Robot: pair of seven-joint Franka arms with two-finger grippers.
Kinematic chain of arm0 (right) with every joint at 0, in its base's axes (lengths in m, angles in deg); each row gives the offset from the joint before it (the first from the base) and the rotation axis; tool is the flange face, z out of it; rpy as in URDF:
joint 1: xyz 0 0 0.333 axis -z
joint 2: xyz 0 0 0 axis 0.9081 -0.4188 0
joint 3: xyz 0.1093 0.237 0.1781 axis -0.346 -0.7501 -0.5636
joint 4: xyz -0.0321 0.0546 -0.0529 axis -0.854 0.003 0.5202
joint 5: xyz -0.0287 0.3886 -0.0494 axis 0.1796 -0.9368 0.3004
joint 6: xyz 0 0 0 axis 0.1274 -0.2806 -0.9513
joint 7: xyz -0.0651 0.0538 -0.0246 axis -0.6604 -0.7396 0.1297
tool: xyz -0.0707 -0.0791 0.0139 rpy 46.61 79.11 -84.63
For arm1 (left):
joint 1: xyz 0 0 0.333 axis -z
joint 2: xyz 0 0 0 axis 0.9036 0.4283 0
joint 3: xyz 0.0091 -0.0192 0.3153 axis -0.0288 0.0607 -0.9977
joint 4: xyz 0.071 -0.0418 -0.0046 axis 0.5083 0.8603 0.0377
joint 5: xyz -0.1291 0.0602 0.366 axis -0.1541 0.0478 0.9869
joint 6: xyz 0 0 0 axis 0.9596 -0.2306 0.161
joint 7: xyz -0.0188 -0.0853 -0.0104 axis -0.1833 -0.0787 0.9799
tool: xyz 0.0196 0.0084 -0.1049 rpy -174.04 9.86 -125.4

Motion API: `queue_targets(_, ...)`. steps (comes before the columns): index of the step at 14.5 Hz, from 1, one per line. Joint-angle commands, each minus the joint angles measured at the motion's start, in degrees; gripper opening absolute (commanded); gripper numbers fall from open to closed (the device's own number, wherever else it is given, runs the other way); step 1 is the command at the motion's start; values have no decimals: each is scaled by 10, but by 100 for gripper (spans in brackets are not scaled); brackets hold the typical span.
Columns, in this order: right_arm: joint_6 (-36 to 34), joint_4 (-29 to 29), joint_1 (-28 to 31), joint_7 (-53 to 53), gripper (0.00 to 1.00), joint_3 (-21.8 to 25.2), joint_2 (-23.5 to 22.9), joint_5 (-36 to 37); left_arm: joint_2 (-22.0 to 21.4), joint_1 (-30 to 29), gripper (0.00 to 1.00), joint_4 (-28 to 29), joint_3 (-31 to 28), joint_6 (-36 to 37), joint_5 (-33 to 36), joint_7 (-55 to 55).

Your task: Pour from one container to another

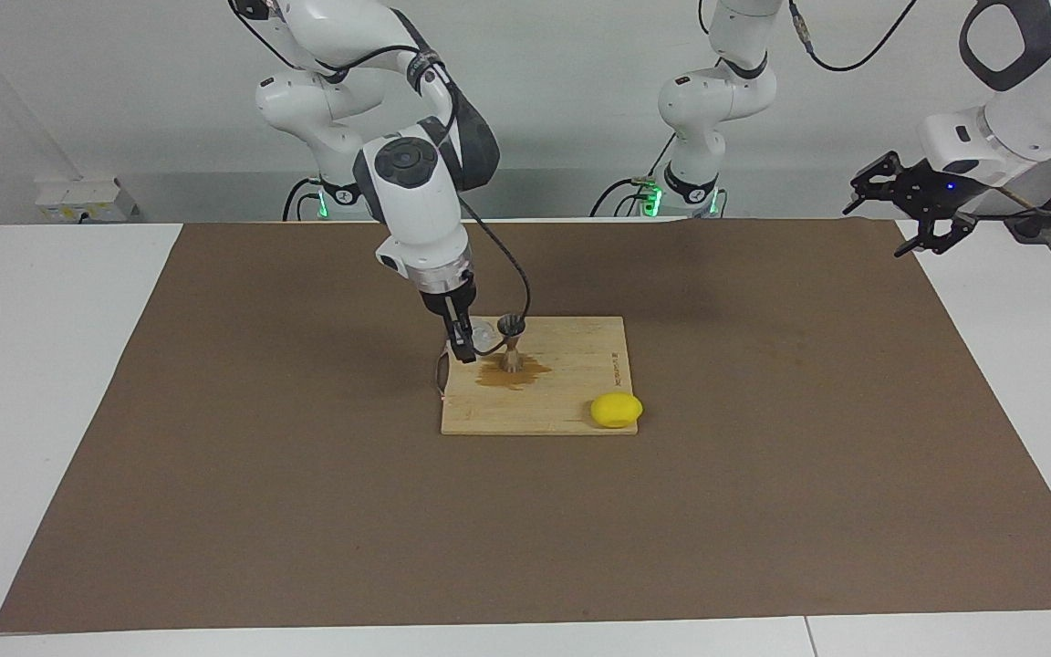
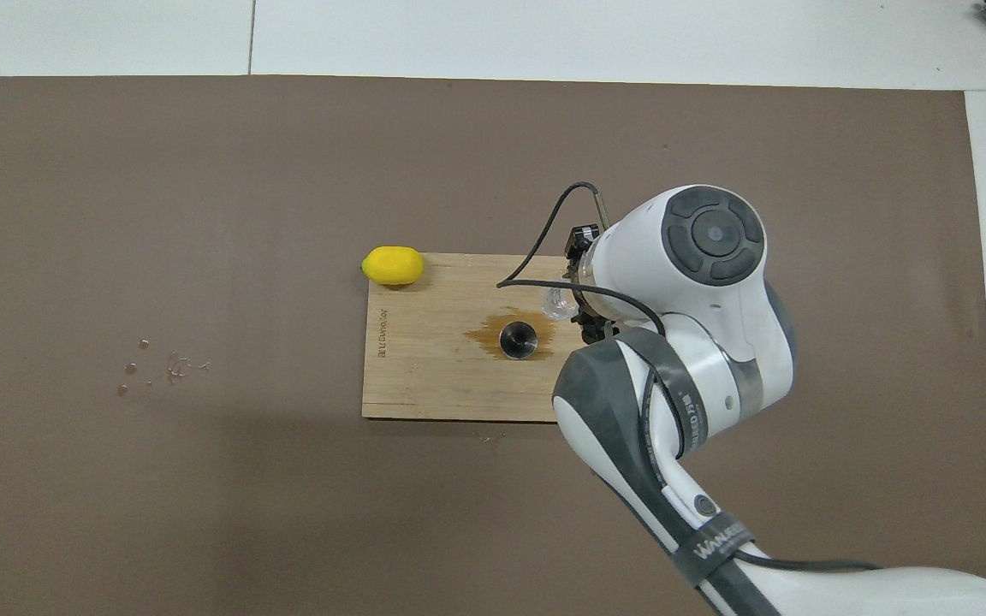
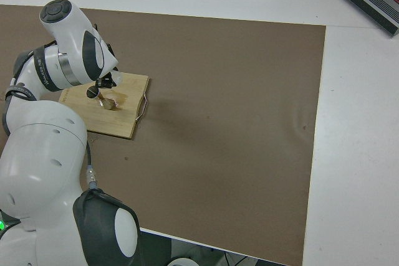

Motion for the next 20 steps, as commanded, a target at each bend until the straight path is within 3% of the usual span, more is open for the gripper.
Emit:
queue_targets(1,2,-1,-18,26,0,2,3,52,-14,6,100,7,-7,-12,23,93)
queue_targets(6,-3,1,-39,48,0,2,9,94,-24,16,100,7,-2,-16,47,274)
queue_targets(11,-23,6,-64,49,0,-1,18,153,-25,25,100,6,-2,-20,56,362)
queue_targets(20,-40,19,-79,47,0,-1,29,208,-20,100,100,-17,-28,-27,89,398)
